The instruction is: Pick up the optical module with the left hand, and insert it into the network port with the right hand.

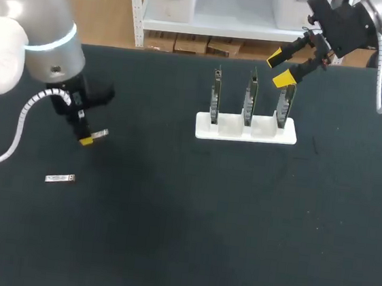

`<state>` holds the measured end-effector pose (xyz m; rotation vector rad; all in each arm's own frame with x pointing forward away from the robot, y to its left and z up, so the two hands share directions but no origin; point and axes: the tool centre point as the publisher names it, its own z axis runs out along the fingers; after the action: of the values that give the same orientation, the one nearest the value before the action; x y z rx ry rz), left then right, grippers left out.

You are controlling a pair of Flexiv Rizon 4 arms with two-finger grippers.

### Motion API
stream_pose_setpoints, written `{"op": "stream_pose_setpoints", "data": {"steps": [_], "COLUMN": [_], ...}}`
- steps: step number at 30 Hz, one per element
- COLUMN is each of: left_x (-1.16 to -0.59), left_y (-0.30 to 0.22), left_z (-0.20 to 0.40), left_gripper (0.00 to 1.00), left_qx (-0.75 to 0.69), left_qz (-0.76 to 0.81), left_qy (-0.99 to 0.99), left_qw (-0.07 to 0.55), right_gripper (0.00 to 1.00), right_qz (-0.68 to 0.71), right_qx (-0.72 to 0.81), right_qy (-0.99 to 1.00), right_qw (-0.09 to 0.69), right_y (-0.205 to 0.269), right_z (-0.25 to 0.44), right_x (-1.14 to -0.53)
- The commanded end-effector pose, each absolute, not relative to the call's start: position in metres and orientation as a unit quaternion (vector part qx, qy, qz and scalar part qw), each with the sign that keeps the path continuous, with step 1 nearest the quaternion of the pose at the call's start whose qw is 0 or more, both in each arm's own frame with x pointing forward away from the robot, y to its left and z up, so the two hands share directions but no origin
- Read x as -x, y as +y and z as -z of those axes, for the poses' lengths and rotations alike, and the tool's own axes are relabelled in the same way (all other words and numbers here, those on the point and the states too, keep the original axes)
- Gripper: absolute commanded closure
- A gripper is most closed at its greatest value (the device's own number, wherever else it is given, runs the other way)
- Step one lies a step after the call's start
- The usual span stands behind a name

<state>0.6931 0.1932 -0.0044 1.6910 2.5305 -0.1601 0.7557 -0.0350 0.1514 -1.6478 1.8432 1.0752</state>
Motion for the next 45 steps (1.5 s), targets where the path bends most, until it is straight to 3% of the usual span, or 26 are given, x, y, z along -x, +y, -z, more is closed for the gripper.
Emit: {"op": "stream_pose_setpoints", "data": {"steps": [1, 8, 28, 39, 45], "left_x": [-0.703, -0.731, -0.731, -0.760, -0.757], "left_y": [0.196, 0.187, 0.187, 0.104, 0.087], "left_z": [-0.016, -0.062, -0.062, -0.129, -0.151], "left_gripper": [1.00, 1.00, 1.00, 1.00, 1.00], "left_qx": [-0.539, -0.498, -0.498, -0.534, -0.550], "left_qz": [0.096, 0.161, 0.161, 0.269, 0.271], "left_qy": [0.831, 0.834, 0.834, 0.756, 0.733], "left_qw": [0.095, 0.172, 0.172, 0.266, 0.295], "right_gripper": [0.00, 0.00, 0.00, 0.00, 0.00], "right_qz": [-0.387, -0.387, -0.387, -0.387, -0.387], "right_qx": [0.596, 0.596, 0.596, 0.596, 0.596], "right_qy": [0.668, 0.668, 0.668, 0.668, 0.668], "right_qw": [0.222, 0.222, 0.222, 0.222, 0.222], "right_y": [-0.035, -0.035, -0.035, -0.035, -0.035], "right_z": [-0.151, -0.151, -0.151, -0.151, -0.151], "right_x": [-0.754, -0.754, -0.754, -0.754, -0.754]}}
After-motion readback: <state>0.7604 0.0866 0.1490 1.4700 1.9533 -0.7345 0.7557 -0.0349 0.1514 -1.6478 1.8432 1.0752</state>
